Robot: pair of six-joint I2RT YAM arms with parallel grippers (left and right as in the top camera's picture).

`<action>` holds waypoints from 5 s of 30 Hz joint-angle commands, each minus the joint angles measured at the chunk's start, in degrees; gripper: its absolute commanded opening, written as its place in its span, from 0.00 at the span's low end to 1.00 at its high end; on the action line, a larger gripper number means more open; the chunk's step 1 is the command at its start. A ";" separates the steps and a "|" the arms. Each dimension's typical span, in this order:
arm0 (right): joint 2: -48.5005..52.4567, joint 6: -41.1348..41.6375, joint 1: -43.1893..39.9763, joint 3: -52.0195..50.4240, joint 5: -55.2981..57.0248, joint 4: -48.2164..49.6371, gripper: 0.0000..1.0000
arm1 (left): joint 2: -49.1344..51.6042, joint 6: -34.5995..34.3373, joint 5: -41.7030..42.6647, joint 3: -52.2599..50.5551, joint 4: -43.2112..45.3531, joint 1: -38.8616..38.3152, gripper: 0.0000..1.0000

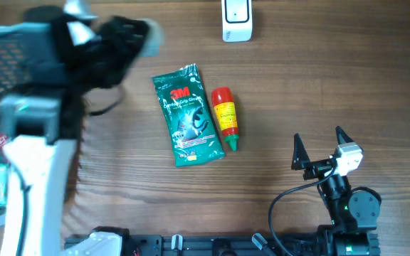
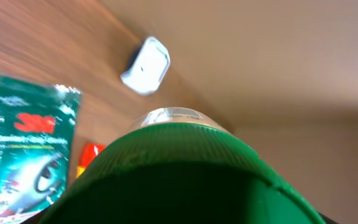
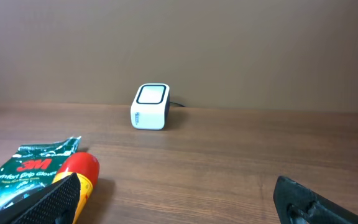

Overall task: Scan the item barcode
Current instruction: 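Carry green-lid jar out and set it right of sriracha bottle, then reach left gripper into basket and grasp small red-white box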

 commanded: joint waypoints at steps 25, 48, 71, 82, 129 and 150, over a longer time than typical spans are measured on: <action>-0.50 -0.68 0.28 -0.07 0.55 0.26 1.00 | 43.10 39.21 -18.78 0.42 7.93 -33.51 0.75; -0.50 -0.66 0.28 -0.07 0.55 0.28 1.00 | 14.71 38.99 -29.99 0.52 3.76 -33.48 1.00; -0.50 -0.70 0.28 -0.07 0.55 0.26 1.00 | -9.53 -0.48 -36.89 0.52 -20.46 35.04 1.00; -0.50 -0.68 0.28 -0.07 0.55 0.28 1.00 | 15.45 31.47 -15.43 0.52 -18.36 50.23 1.00; -0.50 -0.66 0.28 -0.07 0.55 0.26 1.00 | 29.90 46.36 -14.29 -16.26 -12.00 45.05 0.18; -0.50 -0.68 0.28 -0.07 0.55 0.26 1.00 | 3.39 32.46 1.33 24.24 -23.61 44.98 0.04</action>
